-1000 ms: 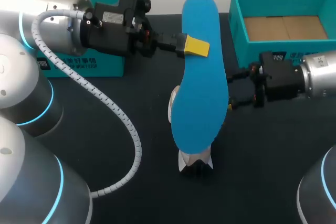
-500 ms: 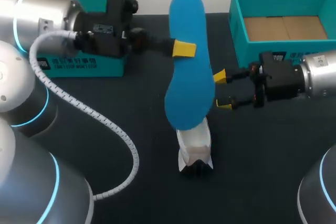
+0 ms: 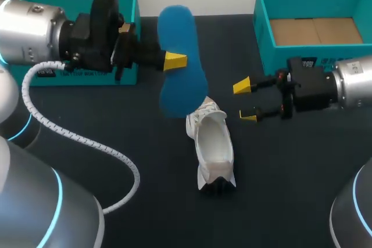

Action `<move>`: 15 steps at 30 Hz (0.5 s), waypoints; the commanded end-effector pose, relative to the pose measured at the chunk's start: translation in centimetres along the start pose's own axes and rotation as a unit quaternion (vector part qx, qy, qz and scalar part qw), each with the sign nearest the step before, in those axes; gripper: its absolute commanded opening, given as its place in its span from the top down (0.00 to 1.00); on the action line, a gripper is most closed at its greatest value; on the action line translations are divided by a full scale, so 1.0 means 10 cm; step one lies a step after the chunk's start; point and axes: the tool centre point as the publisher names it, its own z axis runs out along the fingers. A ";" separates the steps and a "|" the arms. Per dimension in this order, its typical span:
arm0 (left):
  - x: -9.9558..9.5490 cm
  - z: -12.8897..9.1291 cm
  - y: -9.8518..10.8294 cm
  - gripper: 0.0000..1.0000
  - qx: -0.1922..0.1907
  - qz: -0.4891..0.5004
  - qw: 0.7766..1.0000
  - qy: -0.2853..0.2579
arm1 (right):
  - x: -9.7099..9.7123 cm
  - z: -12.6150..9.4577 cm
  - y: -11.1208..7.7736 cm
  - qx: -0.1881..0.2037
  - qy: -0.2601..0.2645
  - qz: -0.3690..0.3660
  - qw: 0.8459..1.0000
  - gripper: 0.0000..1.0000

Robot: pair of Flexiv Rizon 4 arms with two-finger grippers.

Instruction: Take the shoe out of the shoebox, open the shoe tongue, remove and reinsert the insole, then place the shoe into the shoebox

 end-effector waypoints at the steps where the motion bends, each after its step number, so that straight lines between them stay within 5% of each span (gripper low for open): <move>1: -0.03 0.03 0.04 1.00 0.002 0.327 0.941 -0.093 | 0.01 0.02 0.00 -0.001 -0.001 0.000 1.000 0.00; 12: -0.03 0.03 0.04 1.00 0.002 0.327 0.941 -0.093 | 0.01 0.02 0.00 -0.001 -0.001 0.000 1.000 0.00; 15: -0.05 0.03 0.31 1.00 0.023 0.441 0.889 -0.120 | 0.01 0.02 0.00 -0.001 -0.001 0.000 1.000 0.00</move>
